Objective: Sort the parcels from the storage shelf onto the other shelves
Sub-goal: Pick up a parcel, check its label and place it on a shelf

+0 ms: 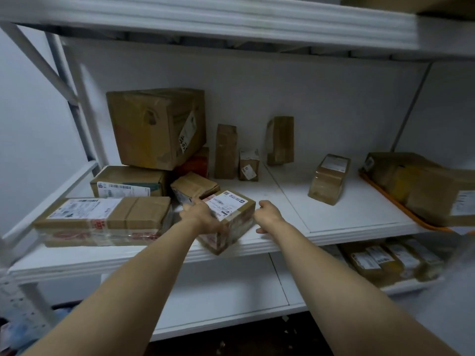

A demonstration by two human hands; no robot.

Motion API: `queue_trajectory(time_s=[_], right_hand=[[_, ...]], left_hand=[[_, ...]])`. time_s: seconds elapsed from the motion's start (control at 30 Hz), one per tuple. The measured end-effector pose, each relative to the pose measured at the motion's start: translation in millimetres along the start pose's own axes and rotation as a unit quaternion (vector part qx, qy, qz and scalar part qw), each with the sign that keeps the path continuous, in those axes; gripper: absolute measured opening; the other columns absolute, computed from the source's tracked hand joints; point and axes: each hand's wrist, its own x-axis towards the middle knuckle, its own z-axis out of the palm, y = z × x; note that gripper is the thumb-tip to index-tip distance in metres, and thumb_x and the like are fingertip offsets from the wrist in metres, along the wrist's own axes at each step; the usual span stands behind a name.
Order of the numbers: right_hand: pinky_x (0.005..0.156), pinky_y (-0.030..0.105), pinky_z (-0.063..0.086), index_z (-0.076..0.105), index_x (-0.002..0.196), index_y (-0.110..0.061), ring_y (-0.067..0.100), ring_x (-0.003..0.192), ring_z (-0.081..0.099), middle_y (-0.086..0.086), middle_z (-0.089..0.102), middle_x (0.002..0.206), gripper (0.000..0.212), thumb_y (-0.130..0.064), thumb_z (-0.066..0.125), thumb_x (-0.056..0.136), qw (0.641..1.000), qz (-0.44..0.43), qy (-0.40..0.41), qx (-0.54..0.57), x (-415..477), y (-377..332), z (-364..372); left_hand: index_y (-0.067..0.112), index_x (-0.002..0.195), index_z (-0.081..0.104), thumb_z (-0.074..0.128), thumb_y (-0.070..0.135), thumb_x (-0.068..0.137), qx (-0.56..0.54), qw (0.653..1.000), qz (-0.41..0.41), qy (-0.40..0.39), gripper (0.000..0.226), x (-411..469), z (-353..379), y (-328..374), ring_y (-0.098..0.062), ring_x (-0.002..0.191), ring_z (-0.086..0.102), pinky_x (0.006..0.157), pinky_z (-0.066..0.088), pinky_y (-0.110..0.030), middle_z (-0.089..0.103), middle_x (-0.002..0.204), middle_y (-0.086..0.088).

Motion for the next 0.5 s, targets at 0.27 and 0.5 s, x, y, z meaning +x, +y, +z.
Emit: queue_trajectory(time_s=[0.27,0.5], right_hand=[[0.104,0.051,0.04,0.046,0.135,-0.02,0.035,0.124,0.048,0.011,0.052,0.131,0.063,-0.064,0.044,0.089,0.961,0.045,0.082,0.262,-11,19,-43],[0.087,0.048,0.054,0.059,0.1,-0.026,0.03,0.107,0.06,0.012,0.063,0.117,0.021,-0.045,0.06,0.09,0.931,0.0,0.034,0.364,-21,35,-88]], left_hand=[[0.006,0.115,0.06,0.083,0.019,0.061,-0.364,0.902,0.079,-0.22,0.06,2,10,23,-0.018,0.094,0.066,0.072,0.053,-0.02,0.07,0.104,-0.008],[0.002,0.123,0.051,0.084,0.01,0.055,-0.342,0.9,0.133,-0.235,0.075,-8,38,51,-0.022,0.104,0.062,0.09,0.054,-0.032,0.065,0.11,-0.009]])
